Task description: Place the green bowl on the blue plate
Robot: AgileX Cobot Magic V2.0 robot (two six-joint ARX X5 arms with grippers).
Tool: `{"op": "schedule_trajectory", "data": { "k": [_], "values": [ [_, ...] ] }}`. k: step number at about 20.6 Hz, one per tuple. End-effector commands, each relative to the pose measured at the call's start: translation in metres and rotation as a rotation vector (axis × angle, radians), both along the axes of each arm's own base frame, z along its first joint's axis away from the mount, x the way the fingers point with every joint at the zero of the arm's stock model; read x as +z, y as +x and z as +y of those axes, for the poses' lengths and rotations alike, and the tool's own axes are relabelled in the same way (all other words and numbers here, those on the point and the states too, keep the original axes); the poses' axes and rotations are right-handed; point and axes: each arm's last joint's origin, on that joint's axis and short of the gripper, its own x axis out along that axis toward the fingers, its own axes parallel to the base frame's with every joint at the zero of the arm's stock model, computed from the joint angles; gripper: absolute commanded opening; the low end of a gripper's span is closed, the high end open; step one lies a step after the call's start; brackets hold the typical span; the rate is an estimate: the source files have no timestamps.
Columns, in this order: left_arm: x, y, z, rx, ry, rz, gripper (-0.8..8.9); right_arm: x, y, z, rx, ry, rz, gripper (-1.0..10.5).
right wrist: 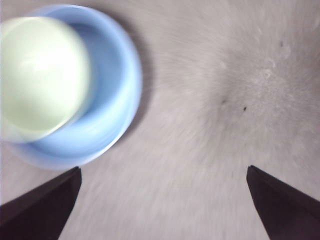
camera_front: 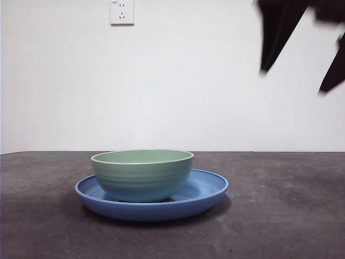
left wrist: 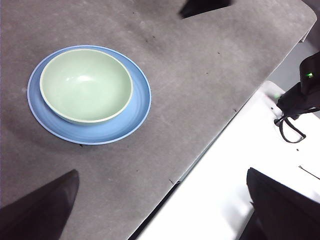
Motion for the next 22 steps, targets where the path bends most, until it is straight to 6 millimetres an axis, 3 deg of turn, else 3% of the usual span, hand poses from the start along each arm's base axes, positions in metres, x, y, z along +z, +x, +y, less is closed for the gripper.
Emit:
{"op": "schedule_trajectory", "data": {
  "k": [1,5,9,13,20,22],
  "values": [
    [0.004,0.000,-0.001,-0.008,-0.013,-0.010,6.26,0.022,-0.035,-0.009,0.061,-0.002,-0.050,7.1],
    [0.004,0.000,-0.001,-0.008,-0.013,-0.011,6.26,0.048,-0.103,-0.032,0.131,0.057,-0.169,7.1],
    [0.004,0.001,-0.001,-0.008,-0.019,-0.018,6.26,0.055,-0.143,-0.053,0.167,0.109,-0.251,7.1],
    [0.004,0.001,-0.001,-0.008,-0.018,-0.018,6.26,0.055,-0.154,-0.061,0.166,0.121,-0.271,7.0],
    [0.004,0.000,-0.001,-0.009,-0.017,-0.017,6.10,0.055,-0.156,-0.063,0.161,0.123,-0.267,6.9],
    [0.004,0.000,-0.001,-0.009,-0.015,-0.015,4.32,0.055,-0.156,-0.063,0.156,0.127,-0.263,4.8]
  ]
}}
